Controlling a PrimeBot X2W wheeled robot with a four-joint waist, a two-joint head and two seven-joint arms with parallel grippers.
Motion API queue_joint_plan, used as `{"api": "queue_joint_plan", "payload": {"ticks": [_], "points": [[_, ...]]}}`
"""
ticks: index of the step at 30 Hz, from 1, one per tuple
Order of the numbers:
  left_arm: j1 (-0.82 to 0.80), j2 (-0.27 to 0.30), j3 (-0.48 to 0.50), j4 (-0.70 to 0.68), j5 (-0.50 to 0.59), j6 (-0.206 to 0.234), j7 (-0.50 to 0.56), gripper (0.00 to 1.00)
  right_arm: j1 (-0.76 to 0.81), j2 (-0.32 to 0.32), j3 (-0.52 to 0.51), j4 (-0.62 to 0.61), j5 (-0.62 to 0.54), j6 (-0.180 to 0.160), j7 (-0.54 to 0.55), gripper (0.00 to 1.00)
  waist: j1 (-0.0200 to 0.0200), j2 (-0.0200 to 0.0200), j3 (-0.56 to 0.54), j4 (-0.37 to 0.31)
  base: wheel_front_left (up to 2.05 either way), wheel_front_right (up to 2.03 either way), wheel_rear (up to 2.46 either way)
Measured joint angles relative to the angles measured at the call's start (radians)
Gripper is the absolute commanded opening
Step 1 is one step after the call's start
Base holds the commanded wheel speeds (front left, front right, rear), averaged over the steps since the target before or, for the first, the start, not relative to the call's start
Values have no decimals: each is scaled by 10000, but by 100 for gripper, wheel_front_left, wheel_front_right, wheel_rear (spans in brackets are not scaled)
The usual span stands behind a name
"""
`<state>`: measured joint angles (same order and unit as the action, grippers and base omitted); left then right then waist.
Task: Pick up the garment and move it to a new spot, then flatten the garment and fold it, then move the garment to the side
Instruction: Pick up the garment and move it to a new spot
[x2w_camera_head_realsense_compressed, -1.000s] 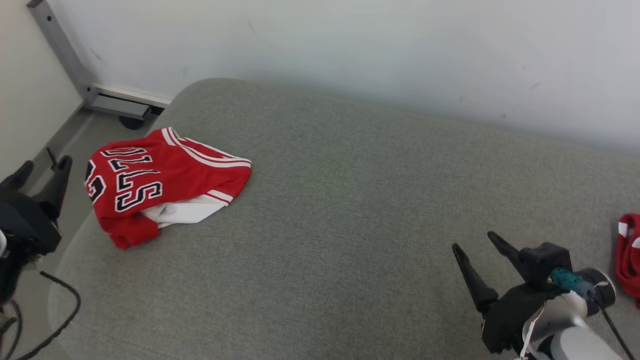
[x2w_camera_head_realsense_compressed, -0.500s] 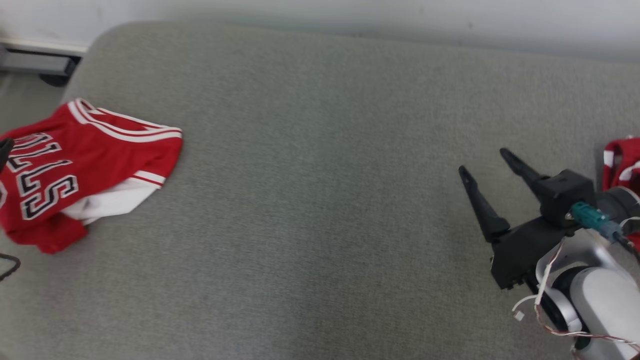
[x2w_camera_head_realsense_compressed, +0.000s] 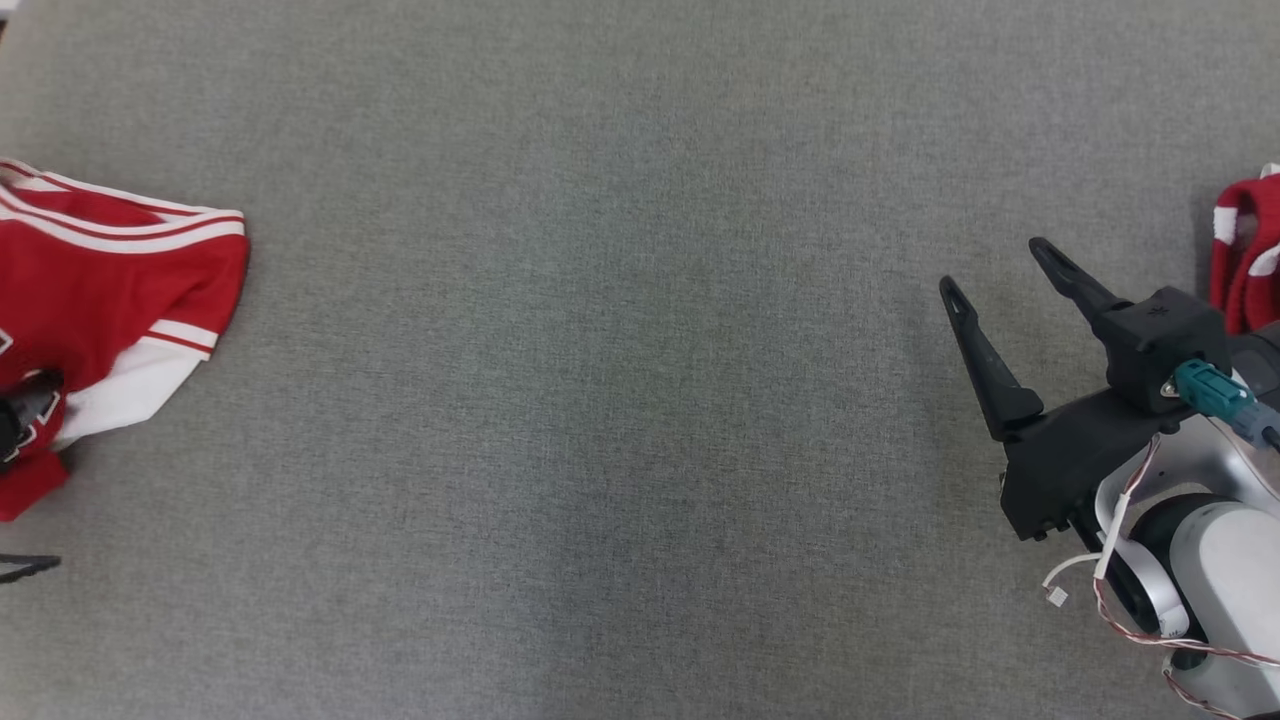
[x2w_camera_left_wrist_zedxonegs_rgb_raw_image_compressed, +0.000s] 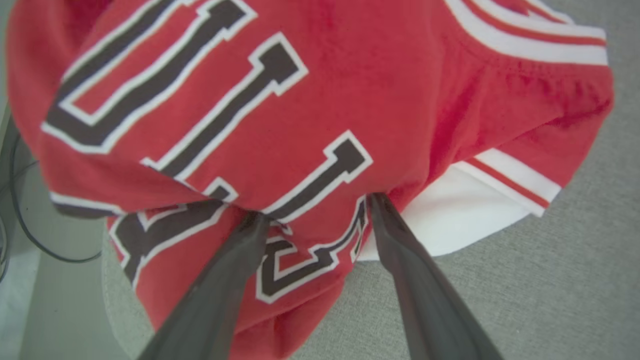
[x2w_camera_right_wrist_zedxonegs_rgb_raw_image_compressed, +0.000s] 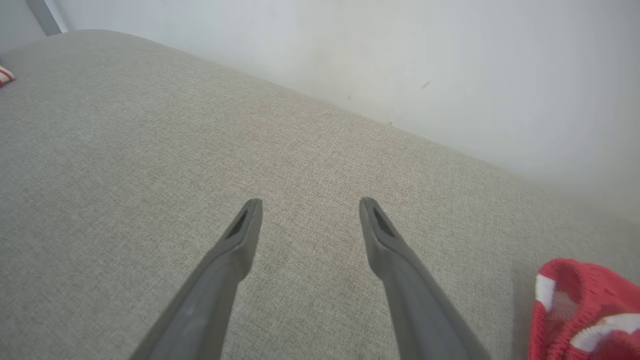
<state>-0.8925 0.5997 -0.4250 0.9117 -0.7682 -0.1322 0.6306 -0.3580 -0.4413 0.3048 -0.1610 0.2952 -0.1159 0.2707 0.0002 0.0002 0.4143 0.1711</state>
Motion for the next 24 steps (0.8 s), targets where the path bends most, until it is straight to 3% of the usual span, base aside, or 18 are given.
{"api": "queue_joint_plan", "payload": {"ticks": [3,4,5,6,15,24], "points": [[-32,-19,-128,230,-98,0,107,100,-3,-4,-42,-127,-109,-31,163,100,0,0,182,-38,0,0,0],[-118,-17,-169,322,-102,0,127,78,-2,-2,-48,-161,-144,-31,211,100,-1,0,238,-44,0,0,0],[-215,-17,-215,364,-125,0,128,18,-1,-2,-73,-238,-157,-33,247,100,-1,0,290,-46,0,0,0],[-322,-19,-322,403,-130,0,128,0,-6,2,-90,-282,-159,-33,288,100,0,0,339,-43,0,0,0],[-761,-12,-1001,399,-265,0,-159,0,-57,105,-176,-54,-217,-73,391,100,-1,-1,366,113,0,0,0],[-1535,-263,-1557,-686,-909,0,-1174,0,-247,537,-196,663,-31,-73,90,100,-2,-1,-272,21,0,0,0]]}}
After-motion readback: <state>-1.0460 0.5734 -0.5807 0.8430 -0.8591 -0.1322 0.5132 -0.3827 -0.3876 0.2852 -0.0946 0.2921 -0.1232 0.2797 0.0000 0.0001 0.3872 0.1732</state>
